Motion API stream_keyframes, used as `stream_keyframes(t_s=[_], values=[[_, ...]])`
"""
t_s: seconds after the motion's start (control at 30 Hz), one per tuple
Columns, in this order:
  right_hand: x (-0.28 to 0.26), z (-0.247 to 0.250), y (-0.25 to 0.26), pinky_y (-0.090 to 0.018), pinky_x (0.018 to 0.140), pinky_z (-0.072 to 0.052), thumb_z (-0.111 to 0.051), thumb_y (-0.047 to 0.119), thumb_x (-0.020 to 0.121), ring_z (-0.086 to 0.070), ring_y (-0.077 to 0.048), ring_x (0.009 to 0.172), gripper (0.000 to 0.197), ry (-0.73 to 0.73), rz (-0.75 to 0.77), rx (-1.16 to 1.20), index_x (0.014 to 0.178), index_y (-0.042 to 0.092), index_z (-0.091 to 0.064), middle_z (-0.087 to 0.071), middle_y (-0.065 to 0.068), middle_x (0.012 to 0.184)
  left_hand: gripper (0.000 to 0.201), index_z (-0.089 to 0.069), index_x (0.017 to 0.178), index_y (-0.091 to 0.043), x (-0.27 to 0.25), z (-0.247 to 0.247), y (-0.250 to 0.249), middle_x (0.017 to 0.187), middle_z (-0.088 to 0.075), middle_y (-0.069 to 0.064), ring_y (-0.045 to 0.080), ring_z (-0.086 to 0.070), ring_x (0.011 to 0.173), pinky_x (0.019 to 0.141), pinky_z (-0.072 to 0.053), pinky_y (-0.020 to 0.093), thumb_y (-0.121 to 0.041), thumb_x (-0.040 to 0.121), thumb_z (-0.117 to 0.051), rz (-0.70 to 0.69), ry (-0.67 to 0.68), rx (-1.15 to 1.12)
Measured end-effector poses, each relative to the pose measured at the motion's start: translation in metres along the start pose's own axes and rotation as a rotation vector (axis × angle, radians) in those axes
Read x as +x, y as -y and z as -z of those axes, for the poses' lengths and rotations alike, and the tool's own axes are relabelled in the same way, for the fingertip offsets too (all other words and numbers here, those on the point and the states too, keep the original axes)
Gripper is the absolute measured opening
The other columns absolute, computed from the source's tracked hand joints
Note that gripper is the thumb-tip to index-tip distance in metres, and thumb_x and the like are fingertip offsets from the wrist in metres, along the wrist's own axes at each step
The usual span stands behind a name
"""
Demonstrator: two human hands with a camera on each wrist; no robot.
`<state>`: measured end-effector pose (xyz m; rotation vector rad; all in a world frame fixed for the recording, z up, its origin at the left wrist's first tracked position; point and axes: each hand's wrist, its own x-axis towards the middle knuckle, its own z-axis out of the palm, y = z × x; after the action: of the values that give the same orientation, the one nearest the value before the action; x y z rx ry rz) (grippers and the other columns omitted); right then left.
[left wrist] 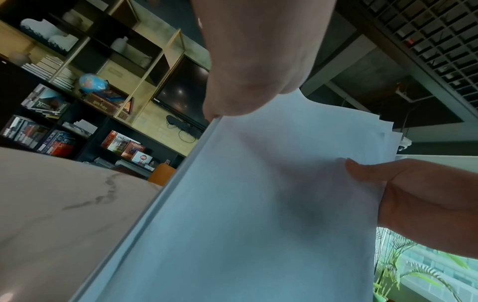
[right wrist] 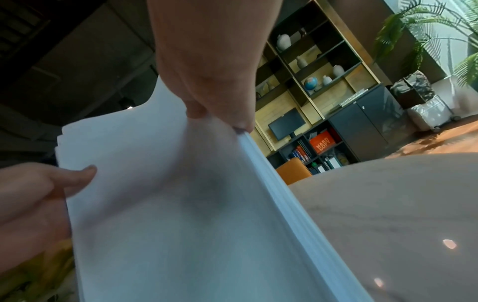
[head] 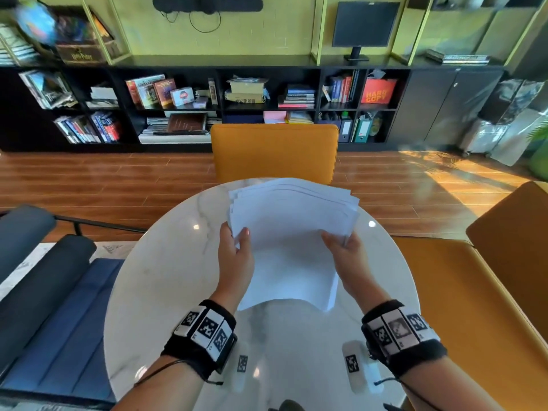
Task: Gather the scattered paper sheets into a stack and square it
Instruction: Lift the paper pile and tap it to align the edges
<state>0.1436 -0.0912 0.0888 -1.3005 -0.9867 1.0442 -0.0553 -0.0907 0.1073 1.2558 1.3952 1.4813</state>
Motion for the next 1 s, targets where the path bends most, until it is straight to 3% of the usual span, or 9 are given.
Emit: stream_keyframes(t_s=[0.13,0.27,0.37,0.43,0.53,0.67,0.77,0.9,1.0], values=[[0.004,0.011,0.025,-0.038,0.089,-0.055,-0.07,0.018,0.083,-0.069,-0.022,0.105,0.038,0.066,0.107,0.068,0.119,0.014,-0.059,-0.072,-0.006,0.113,0.015,-0.045,0.096,-0.035,0.007,0.006,-0.015,0.108,-0.056,0.001,0.017,-0.056,0.106,0.093,-0.045,0.032,-0.022,0.093,-0.054,-0.109,-0.061,-0.033],[0.001,0.016,0.025,-0.038,0.086,-0.054,-0.065,0.012,0.087,-0.07,-0.021,0.098,0.033,0.058,0.066,0.092,0.119,0.008,-0.058,-0.072,-0.01,0.109,0.021,-0.043,0.111,-0.026,0.009,0.006,-0.008,0.114,-0.05,0.001,0.012,-0.051,0.106,0.083,-0.039,0.005,-0.017,0.094,-0.053,-0.149,-0.035,0.02],[0.0,0.009,0.023,-0.033,0.08,-0.053,-0.062,0.013,0.089,-0.071,-0.011,0.084,0.021,0.018,0.062,0.039,0.109,0.01,-0.065,-0.073,-0.002,0.095,0.025,-0.039,0.114,-0.026,0.005,-0.002,-0.005,0.118,-0.046,0.0,0.015,-0.047,0.112,0.08,-0.037,-0.002,-0.014,0.095,-0.05,-0.121,-0.036,0.036],[0.0,0.007,0.029,-0.034,0.081,-0.054,-0.063,0.014,0.088,-0.07,-0.013,0.085,0.016,-0.001,0.087,0.032,0.104,0.016,-0.064,-0.072,0.0,0.093,0.027,-0.04,0.113,-0.029,0.007,-0.004,-0.01,0.12,-0.047,0.002,0.018,-0.048,0.115,0.085,-0.039,-0.001,-0.012,0.094,-0.05,-0.147,-0.057,-0.004],[0.002,0.013,0.041,-0.034,0.082,-0.057,-0.069,0.015,0.083,-0.069,-0.017,0.091,0.021,0.005,0.138,0.086,0.1,0.024,-0.061,-0.071,0.001,0.097,0.035,-0.04,0.109,-0.045,0.014,-0.001,-0.018,0.122,-0.049,0.001,0.021,-0.049,0.121,0.102,-0.044,0.026,-0.018,0.092,-0.055,-0.195,-0.067,-0.046],[0.002,0.02,0.023,-0.032,0.081,-0.059,-0.079,0.019,0.074,-0.071,-0.023,0.099,0.052,0.068,0.05,0.108,0.12,0.015,-0.055,-0.071,-0.007,0.109,0.048,-0.036,0.124,-0.035,0.012,0.003,-0.003,0.121,-0.049,-0.013,-0.011,-0.044,0.116,0.099,-0.036,0.009,-0.021,0.088,-0.064,-0.087,-0.019,-0.047],[0.002,0.015,0.0,-0.038,0.081,-0.06,-0.078,0.019,0.076,-0.073,-0.029,0.095,0.041,0.056,-0.067,0.022,0.112,0.003,-0.064,-0.075,-0.013,0.101,0.041,-0.043,0.125,-0.025,0.007,-0.002,0.013,0.128,-0.055,0.0,0.017,-0.054,0.122,0.102,-0.043,0.03,-0.018,0.089,-0.062,0.018,0.004,0.004],[0.006,0.01,0.006,-0.034,0.073,-0.057,-0.074,0.018,0.079,-0.074,-0.012,0.077,0.028,-0.025,-0.037,-0.02,0.104,0.006,-0.069,-0.076,-0.005,0.09,0.034,-0.047,0.125,-0.014,0.007,-0.01,0.0,0.119,-0.058,0.001,0.008,-0.06,0.101,0.075,-0.045,0.004,-0.01,0.093,-0.054,0.0,-0.019,0.02],[0.009,0.017,0.017,-0.032,0.074,-0.059,-0.077,0.017,0.077,-0.074,-0.015,0.087,0.039,0.0,0.043,0.069,0.112,0.011,-0.062,-0.075,-0.005,0.1,0.037,-0.046,0.127,-0.014,0.01,-0.007,-0.008,0.121,-0.059,-0.001,0.003,-0.059,0.103,0.083,-0.047,0.008,-0.014,0.091,-0.057,-0.047,-0.034,-0.026]])
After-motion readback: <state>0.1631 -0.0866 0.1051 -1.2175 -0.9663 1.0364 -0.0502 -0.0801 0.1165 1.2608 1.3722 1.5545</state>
